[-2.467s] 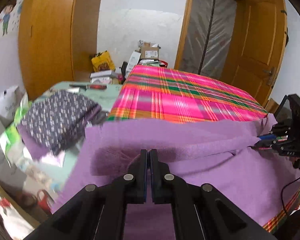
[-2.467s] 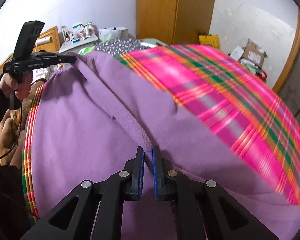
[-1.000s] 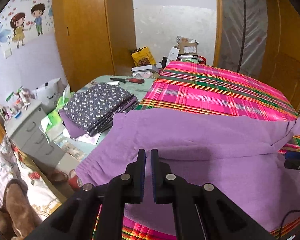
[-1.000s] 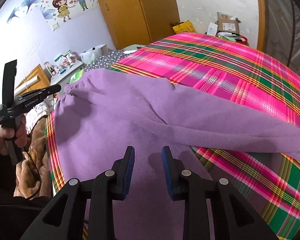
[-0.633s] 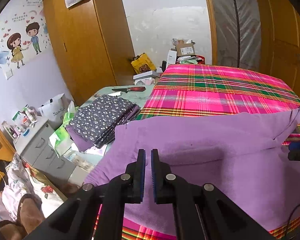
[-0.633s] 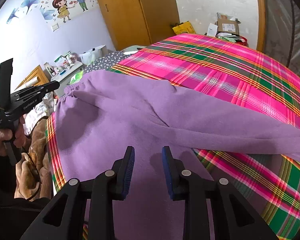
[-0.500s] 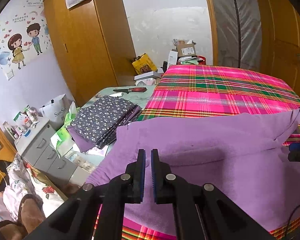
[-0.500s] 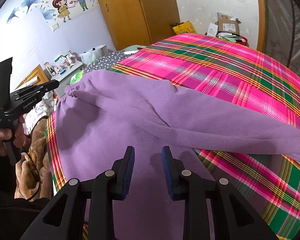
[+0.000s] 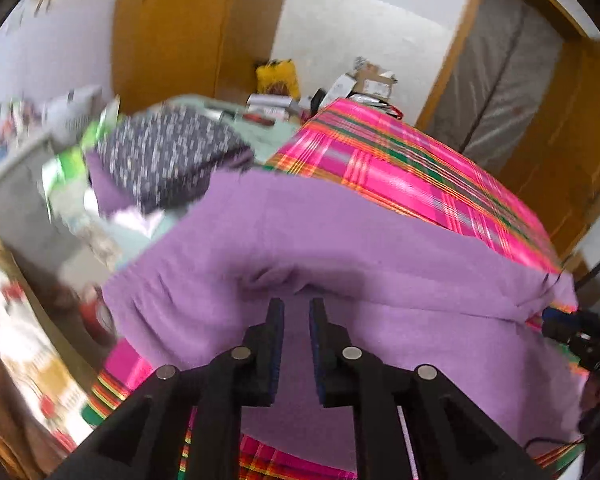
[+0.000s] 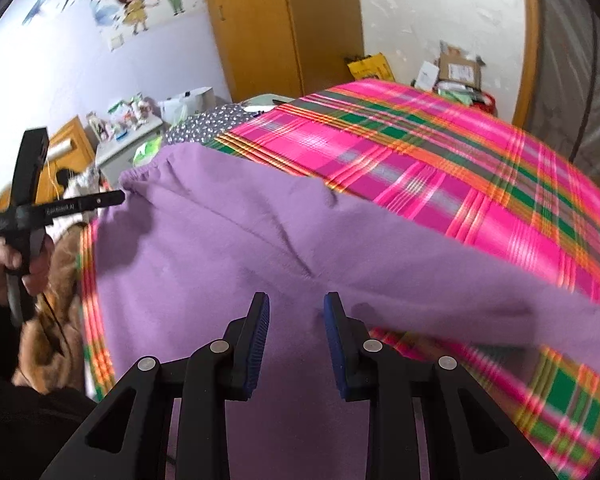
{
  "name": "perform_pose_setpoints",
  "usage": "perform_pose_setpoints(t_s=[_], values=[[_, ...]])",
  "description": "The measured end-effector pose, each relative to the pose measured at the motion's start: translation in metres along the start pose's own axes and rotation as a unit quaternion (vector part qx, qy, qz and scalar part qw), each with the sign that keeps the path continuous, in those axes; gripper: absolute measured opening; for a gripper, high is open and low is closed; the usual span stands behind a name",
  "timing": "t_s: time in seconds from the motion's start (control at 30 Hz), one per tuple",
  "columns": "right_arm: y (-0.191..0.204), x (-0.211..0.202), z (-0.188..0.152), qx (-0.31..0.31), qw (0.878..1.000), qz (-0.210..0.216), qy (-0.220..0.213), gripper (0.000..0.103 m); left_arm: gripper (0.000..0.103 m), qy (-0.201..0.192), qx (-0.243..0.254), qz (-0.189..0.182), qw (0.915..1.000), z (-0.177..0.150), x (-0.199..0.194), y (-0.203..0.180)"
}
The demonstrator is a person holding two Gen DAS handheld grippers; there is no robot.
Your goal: Fold clothes
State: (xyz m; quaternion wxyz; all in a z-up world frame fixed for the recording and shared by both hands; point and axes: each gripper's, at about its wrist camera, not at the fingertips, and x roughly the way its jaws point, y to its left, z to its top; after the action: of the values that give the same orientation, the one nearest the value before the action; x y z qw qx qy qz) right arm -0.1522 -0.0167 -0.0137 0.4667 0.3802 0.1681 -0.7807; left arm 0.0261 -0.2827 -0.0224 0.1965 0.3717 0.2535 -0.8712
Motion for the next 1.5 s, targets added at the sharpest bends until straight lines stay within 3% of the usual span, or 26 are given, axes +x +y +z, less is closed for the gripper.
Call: perform_pose_setpoints(t_s=[0.1, 0.3, 0.6, 0.8, 1.07, 1.27, 1.33, 1.37, 1.5], values=[[-0.001, 0.004, 0.005, -0.034, 0.999, -0.007, 0.003, 0.029, 0.022, 0.005, -0.033, -0.031, 0.9989, -0.001, 0.005, 0.008], [0.007, 0.014, 0.011, -0.111, 0.994, -0.008, 0.011, 0.029, 0.023, 0.009, -0.105, -0.104, 0.989, -0.001, 0.016, 0.024], [0.01, 0.032, 0.012, -0.18, 0.983, 0.015, 0.04, 0.03, 0.029, -0.015, -0.195, -0.154, 0.9685, 0.005, 0.016, 0.053], [0.008, 0.045, 0.01, -0.201, 0.977, 0.027, 0.069, 0.03, 0.031, -0.016, -0.218, -0.143, 0.9655, 0.012, 0.022, 0.064], [0.005, 0.045, 0.018, -0.212, 0.974, 0.043, 0.066, 0.03, 0.031, -0.003, -0.222, -0.131, 0.9663, 0.014, 0.034, 0.066], [0.003, 0.057, 0.024, -0.229, 0.964, 0.088, 0.102, 0.03, 0.031, 0.001, -0.224, -0.132, 0.9657, 0.015, 0.038, 0.068], [0.006, 0.057, 0.022, -0.239, 0.961, 0.09, 0.105, 0.019, 0.02, -0.001, -0.223, -0.13, 0.966, 0.015, 0.037, 0.068], [0.008, 0.056, 0.021, -0.244, 0.96, 0.084, 0.104, 0.008, 0.011, -0.003, -0.221, -0.131, 0.9665, 0.016, 0.036, 0.067], [0.013, 0.045, 0.02, -0.248, 0.964, 0.06, 0.08, 0.005, 0.006, -0.014, -0.205, -0.132, 0.9698, 0.025, 0.031, 0.059]])
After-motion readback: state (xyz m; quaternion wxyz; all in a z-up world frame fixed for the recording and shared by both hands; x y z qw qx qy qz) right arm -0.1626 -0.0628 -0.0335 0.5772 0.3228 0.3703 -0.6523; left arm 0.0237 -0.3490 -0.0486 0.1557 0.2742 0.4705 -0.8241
